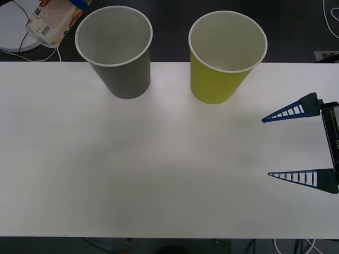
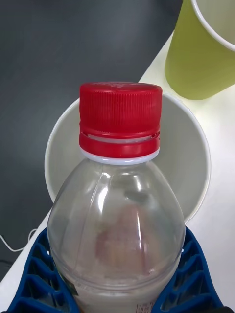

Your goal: Put the can into the green bin and the plastic bottle into the gray bin

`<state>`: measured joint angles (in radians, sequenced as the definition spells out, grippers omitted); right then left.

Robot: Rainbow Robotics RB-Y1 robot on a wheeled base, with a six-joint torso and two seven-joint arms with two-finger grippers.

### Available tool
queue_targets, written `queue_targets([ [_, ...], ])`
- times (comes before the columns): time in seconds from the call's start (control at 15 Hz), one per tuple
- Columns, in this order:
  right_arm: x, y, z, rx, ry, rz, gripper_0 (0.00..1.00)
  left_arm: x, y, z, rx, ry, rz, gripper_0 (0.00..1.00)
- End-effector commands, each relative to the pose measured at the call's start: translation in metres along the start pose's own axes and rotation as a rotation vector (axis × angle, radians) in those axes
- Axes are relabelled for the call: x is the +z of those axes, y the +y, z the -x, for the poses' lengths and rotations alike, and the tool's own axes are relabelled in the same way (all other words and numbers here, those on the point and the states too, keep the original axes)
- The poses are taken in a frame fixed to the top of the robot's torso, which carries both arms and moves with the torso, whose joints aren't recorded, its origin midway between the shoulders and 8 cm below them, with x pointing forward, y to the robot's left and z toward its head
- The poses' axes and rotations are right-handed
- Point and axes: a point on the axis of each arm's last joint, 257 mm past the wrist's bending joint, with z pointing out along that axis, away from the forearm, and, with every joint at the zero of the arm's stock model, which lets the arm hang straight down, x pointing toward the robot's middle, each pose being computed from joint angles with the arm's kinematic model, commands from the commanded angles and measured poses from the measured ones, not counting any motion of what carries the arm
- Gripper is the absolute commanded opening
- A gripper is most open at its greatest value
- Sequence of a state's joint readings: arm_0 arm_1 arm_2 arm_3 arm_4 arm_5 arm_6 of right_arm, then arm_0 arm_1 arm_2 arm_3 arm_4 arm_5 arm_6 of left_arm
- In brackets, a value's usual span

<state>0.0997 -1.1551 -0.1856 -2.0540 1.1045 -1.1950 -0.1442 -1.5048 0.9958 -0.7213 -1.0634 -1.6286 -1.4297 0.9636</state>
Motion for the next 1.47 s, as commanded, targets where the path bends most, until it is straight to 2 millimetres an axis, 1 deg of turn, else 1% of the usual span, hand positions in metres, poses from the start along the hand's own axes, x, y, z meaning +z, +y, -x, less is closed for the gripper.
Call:
queue_targets([
  [0.07,0.000,0.000,0.000,0.000,0.000,0.000,1.00,0.002,0.000,0.009,0.032,0.067,0.020,0.00],
  [0.33,0.000,0.000,0.000,0.000,0.000,0.000,1.00,0.007,-0.005,0.022,0.016,0.092,0.001,0.00],
  [0.6,0.000,0.000,0.000,0.000,0.000,0.000,1.00,0.008,-0.007,0.031,-0.005,0.105,-0.011,0.00],
  [0.87,0.000,0.000,0.000,0.000,0.000,0.000,1.00,0.015,-0.008,0.037,-0.030,0.113,-0.013,0.00],
  [0.93,0.000,0.000,0.000,0.000,0.000,0.000,1.00,0.016,-0.007,0.037,-0.044,0.114,-0.010,0.00],
  [1.2,0.000,0.000,0.000,0.000,0.000,0.000,1.00,0.020,-0.003,0.051,-0.052,0.080,0.013,0.00],
  [1.47,0.000,0.000,0.000,0.000,0.000,0.000,1.00,0.024,-0.003,0.057,-0.050,0.067,0.022,0.00],
])
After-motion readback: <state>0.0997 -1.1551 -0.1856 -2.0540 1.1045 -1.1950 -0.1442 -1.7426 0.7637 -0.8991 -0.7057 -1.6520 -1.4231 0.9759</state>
